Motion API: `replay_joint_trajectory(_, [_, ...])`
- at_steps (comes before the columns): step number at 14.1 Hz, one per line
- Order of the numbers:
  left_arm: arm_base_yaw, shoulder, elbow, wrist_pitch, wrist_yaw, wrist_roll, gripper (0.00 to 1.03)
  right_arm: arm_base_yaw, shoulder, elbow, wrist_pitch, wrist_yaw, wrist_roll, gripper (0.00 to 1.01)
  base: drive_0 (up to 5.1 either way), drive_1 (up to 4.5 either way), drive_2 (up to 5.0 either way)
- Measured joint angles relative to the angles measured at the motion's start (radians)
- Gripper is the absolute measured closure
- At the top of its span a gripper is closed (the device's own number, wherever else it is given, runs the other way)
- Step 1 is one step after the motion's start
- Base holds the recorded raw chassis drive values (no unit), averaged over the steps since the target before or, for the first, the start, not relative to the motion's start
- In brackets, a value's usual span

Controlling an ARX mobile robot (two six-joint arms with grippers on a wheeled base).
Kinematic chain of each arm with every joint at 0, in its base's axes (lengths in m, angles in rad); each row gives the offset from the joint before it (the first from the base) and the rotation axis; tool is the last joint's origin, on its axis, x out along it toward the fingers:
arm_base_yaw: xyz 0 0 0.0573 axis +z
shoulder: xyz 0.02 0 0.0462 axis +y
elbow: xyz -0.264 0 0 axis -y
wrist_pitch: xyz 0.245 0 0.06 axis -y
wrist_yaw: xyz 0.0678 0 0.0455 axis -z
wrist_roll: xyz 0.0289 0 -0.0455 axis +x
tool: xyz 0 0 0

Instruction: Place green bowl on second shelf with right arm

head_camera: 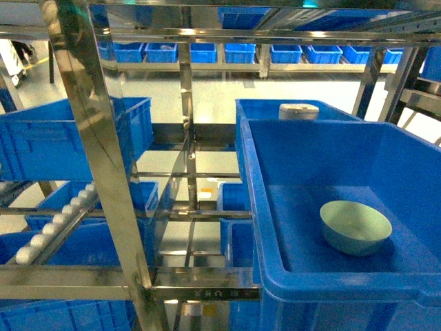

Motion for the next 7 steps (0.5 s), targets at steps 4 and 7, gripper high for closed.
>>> replay_joint_trajectory(4, [0.000, 0.000, 0.000, 0.000, 0.000, 0.000, 0.05, 0.000, 0.000, 0.000, 0.000, 0.000, 0.000, 0.03, 0.0, 0.00, 0.0])
replay_joint_trajectory(7, [0.000, 0.000, 0.000, 0.000, 0.000, 0.000, 0.05, 0.000, 0.000, 0.000, 0.000, 0.000, 0.000, 0.03, 0.0, 0.00, 0.0])
